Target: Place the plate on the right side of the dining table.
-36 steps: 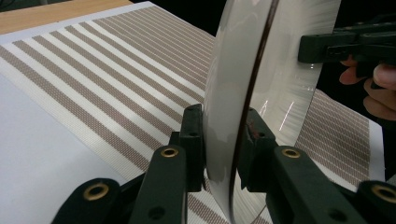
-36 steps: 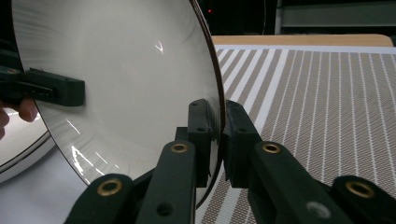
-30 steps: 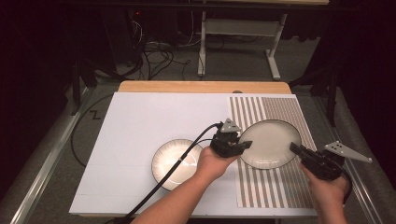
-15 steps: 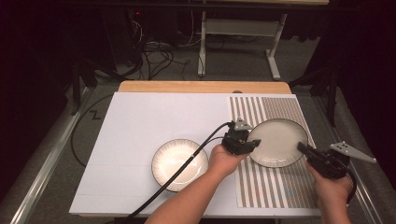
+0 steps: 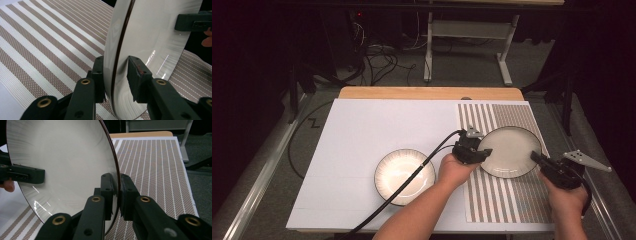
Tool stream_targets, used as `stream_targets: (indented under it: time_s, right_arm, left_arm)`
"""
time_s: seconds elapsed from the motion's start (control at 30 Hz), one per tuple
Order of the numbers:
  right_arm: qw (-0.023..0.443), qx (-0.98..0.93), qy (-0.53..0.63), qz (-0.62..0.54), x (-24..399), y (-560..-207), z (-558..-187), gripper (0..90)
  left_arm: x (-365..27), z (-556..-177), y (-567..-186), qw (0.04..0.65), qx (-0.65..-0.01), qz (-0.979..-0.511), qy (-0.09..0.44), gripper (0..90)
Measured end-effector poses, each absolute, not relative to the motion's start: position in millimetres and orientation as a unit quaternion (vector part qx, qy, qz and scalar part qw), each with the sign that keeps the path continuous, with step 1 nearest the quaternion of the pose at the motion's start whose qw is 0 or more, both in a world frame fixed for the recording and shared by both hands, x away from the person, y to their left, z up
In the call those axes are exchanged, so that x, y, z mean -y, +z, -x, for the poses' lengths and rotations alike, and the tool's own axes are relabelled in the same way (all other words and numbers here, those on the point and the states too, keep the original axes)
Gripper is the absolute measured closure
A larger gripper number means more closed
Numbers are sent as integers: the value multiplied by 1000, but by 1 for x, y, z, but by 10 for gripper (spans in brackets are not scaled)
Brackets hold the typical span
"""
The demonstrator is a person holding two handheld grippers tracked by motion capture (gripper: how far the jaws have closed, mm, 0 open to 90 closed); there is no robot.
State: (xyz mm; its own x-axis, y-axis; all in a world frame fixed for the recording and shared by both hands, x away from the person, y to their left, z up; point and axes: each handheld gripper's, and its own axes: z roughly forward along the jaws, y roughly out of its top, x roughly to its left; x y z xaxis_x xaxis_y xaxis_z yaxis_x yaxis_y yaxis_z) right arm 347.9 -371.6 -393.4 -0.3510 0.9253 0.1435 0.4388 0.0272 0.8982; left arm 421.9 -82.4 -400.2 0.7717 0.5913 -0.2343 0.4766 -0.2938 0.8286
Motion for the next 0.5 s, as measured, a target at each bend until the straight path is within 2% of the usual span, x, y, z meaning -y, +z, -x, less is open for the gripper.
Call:
stream_targets:
  time_s: [0.23,0.5]
  right_arm:
    - [262,-674,467,-508,371,-395,-349,855]
    - [259,-671,472,-510,372,-397,-349,861]
  left_arm:
    - [84,-424,-404,486,-341,-803,52,682]
    - [88,-425,-402,473,-349,-806,74,653]
